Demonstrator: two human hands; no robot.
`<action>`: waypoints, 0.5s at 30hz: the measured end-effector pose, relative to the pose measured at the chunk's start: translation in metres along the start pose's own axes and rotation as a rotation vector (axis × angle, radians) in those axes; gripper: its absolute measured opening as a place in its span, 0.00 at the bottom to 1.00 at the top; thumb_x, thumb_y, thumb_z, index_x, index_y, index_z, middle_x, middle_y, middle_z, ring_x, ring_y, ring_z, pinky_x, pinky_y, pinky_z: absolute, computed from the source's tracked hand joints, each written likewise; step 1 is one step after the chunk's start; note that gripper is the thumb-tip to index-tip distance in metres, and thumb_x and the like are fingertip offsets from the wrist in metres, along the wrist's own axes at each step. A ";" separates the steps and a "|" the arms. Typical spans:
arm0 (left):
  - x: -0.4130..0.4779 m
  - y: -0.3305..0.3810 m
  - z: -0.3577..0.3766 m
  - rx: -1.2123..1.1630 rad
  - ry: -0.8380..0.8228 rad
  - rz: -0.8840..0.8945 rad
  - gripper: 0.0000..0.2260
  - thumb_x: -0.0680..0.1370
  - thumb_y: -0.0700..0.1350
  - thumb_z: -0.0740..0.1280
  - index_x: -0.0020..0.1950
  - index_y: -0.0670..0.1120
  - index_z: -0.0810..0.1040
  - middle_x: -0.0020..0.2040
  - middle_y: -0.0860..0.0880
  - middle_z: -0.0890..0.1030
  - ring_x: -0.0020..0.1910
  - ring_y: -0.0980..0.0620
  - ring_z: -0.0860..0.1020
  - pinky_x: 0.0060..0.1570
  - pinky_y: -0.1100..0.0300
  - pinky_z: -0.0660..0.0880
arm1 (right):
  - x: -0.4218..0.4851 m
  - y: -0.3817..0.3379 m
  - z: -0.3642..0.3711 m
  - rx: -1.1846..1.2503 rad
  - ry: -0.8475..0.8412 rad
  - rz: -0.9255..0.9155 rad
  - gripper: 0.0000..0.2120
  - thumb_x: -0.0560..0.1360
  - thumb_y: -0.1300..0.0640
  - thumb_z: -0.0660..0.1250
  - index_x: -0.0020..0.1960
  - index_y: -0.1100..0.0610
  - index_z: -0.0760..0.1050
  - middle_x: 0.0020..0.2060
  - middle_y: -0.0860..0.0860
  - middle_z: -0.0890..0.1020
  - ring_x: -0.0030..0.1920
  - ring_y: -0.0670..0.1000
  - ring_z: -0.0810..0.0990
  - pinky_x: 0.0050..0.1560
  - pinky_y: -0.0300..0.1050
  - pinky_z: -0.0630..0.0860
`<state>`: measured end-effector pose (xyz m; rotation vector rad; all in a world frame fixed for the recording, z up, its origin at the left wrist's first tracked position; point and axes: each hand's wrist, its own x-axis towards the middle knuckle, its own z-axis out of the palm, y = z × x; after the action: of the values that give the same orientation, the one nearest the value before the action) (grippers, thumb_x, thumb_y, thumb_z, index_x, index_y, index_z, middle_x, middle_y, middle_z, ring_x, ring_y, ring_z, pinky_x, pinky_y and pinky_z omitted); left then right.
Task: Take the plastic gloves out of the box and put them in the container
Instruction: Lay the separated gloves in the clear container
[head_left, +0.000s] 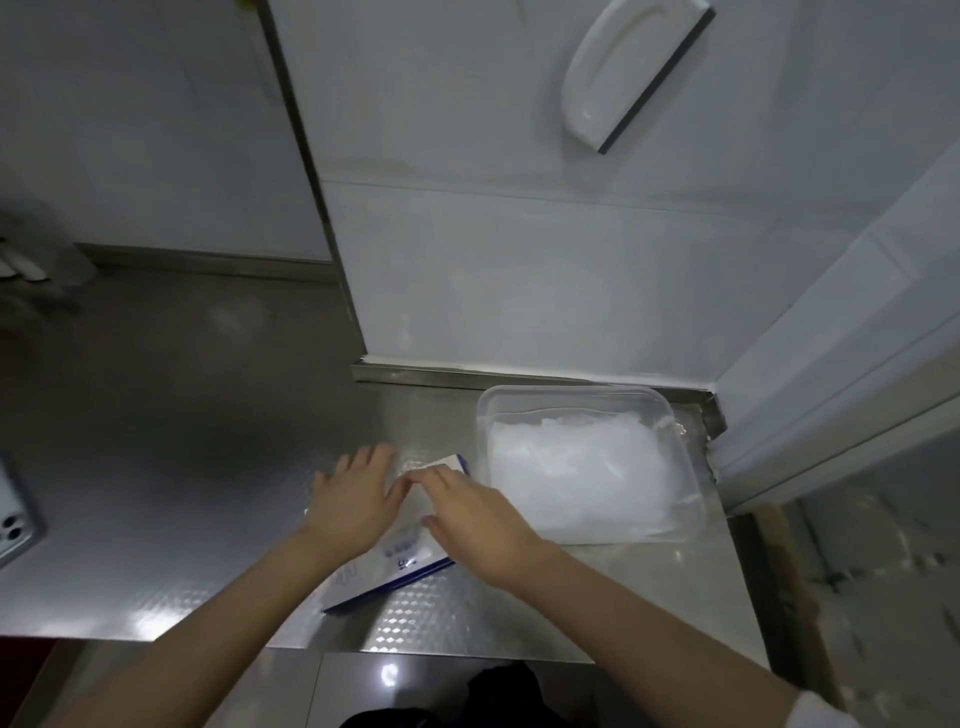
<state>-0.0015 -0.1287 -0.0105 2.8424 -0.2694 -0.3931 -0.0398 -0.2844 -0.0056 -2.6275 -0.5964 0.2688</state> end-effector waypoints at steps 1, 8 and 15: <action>-0.001 -0.008 0.005 -0.076 -0.061 -0.004 0.18 0.81 0.54 0.57 0.69 0.50 0.64 0.68 0.49 0.70 0.66 0.48 0.69 0.61 0.54 0.64 | 0.006 -0.002 0.012 -0.053 -0.027 0.030 0.24 0.77 0.63 0.62 0.71 0.57 0.61 0.66 0.55 0.70 0.62 0.56 0.72 0.55 0.49 0.71; -0.012 -0.041 0.025 -0.203 -0.238 0.048 0.26 0.75 0.46 0.69 0.70 0.48 0.63 0.69 0.48 0.70 0.68 0.49 0.67 0.63 0.61 0.65 | 0.027 -0.008 0.024 -0.209 -0.127 0.237 0.17 0.75 0.69 0.59 0.63 0.61 0.68 0.58 0.59 0.77 0.57 0.60 0.78 0.53 0.50 0.73; -0.012 -0.047 0.030 -0.151 -0.220 0.065 0.25 0.75 0.47 0.69 0.69 0.48 0.63 0.65 0.46 0.72 0.65 0.47 0.70 0.60 0.55 0.70 | 0.021 -0.004 -0.001 -0.090 -0.022 0.312 0.13 0.77 0.66 0.58 0.59 0.59 0.75 0.52 0.58 0.81 0.52 0.59 0.79 0.50 0.48 0.72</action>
<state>-0.0147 -0.0887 -0.0484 2.6366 -0.3574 -0.6841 -0.0224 -0.2723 -0.0045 -2.8033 -0.2060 0.3724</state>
